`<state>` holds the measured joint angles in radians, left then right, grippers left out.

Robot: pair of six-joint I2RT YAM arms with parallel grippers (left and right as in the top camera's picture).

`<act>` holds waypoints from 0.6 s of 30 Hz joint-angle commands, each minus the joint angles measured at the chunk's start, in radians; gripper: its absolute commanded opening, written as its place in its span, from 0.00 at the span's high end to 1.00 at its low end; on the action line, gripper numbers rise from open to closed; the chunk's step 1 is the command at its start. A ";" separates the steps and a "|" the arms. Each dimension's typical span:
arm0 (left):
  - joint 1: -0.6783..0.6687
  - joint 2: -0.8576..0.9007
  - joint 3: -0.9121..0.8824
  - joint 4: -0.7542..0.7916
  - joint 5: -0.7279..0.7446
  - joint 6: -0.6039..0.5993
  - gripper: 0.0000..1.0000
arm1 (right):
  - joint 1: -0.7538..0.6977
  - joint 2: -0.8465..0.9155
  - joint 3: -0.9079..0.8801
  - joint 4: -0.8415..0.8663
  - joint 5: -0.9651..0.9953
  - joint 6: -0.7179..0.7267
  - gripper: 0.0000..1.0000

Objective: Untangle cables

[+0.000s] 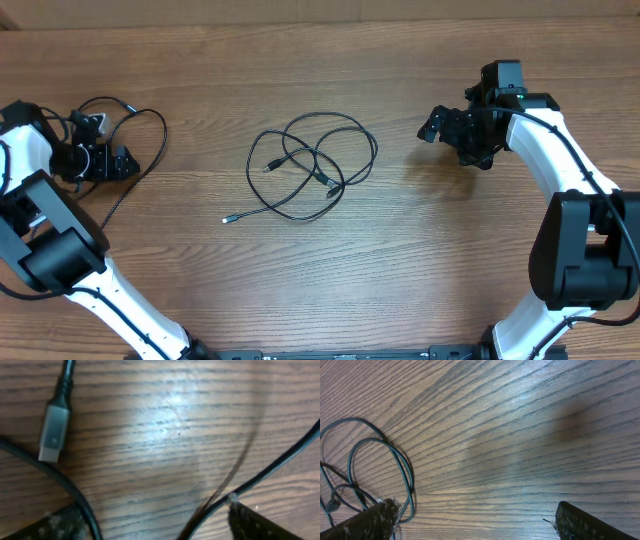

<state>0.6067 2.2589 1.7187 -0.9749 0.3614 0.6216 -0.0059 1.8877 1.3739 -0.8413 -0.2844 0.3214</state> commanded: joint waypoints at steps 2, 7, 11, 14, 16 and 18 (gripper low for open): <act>-0.010 0.077 -0.127 -0.001 0.035 0.060 0.18 | 0.000 -0.012 -0.008 0.003 -0.005 0.004 0.00; -0.011 0.077 -0.139 0.010 0.036 0.083 0.17 | 0.000 -0.012 -0.008 0.003 -0.005 0.004 0.00; -0.011 0.077 -0.142 0.012 0.031 0.101 0.14 | 0.000 -0.012 -0.008 0.003 -0.005 0.004 0.00; -0.012 0.077 -0.158 0.025 0.027 0.100 0.14 | 0.000 -0.012 -0.008 0.003 -0.005 0.004 0.00; -0.012 0.077 -0.185 0.045 0.016 0.101 0.20 | 0.000 -0.012 -0.008 0.003 -0.005 0.004 0.00; -0.012 0.077 -0.210 0.067 -0.014 0.095 0.32 | 0.000 -0.012 -0.008 0.003 -0.005 0.004 0.00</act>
<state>0.6094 2.2204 1.6218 -0.9016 0.4080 0.7219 -0.0059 1.8877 1.3739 -0.8410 -0.2844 0.3210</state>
